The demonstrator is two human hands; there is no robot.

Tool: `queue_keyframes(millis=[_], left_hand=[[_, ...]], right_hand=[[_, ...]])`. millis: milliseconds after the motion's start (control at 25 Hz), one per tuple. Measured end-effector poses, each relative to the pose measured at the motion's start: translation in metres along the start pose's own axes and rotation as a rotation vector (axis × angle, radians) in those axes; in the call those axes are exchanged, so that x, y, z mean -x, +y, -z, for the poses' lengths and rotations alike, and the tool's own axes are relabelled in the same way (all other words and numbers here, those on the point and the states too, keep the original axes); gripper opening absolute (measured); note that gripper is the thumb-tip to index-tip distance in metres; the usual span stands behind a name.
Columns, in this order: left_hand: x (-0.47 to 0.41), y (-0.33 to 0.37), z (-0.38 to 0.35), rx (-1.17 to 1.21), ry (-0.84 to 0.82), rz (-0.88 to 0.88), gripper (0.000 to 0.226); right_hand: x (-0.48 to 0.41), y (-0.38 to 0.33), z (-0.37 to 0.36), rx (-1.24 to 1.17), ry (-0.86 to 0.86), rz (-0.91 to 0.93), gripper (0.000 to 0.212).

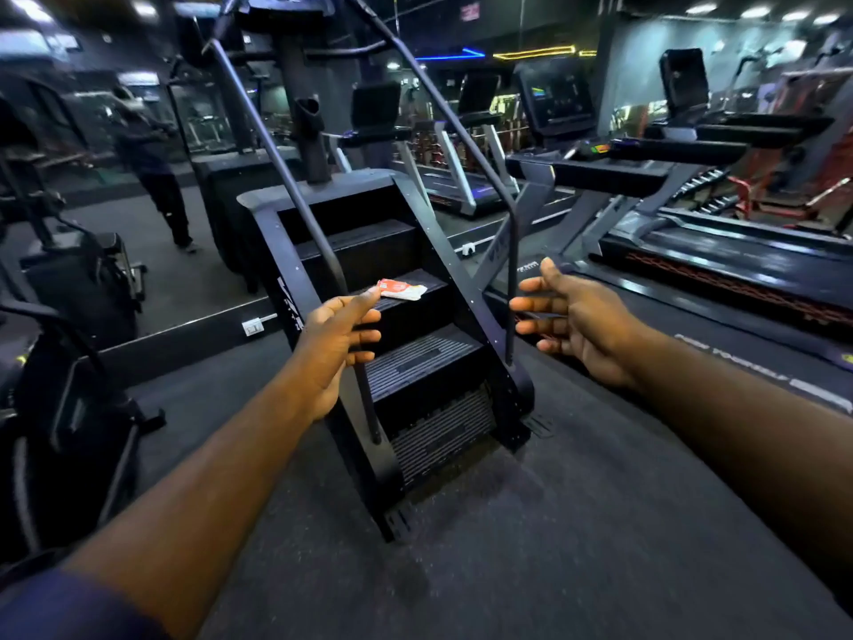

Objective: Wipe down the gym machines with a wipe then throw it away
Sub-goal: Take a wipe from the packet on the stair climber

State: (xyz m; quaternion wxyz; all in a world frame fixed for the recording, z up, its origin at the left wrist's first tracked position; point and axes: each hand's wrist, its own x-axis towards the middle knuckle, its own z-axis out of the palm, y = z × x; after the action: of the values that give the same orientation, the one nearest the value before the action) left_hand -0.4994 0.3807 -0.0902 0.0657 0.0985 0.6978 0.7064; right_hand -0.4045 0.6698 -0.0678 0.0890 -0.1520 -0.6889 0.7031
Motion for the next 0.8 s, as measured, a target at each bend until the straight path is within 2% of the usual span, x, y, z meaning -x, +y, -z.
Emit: queue_keyframes(millis=[160,360,560,800], left_hand=[[-0.114,-0.039,-0.004,0.030,0.017,-0.010,0.037],[-0.307,-0.073,-0.022,0.051,0.044,0.042,0.025],[-0.441,-0.076,-0.050,0.038,0.078,0.117,0.032],[-0.599,-0.151,-0.059,0.036,0.236,0.211,0.016]], right_hand=[[-0.134,0.018,-0.013,0.045,-0.075,-0.009,0.047],[-0.331,0.017,-0.036,0.062,-0.090,-0.056,0.039],[-0.469,0.017,-0.043,0.041,-0.097,-0.083,0.038],[-0.658,0.062,-0.069,0.074,-0.218,-0.138,0.027]])
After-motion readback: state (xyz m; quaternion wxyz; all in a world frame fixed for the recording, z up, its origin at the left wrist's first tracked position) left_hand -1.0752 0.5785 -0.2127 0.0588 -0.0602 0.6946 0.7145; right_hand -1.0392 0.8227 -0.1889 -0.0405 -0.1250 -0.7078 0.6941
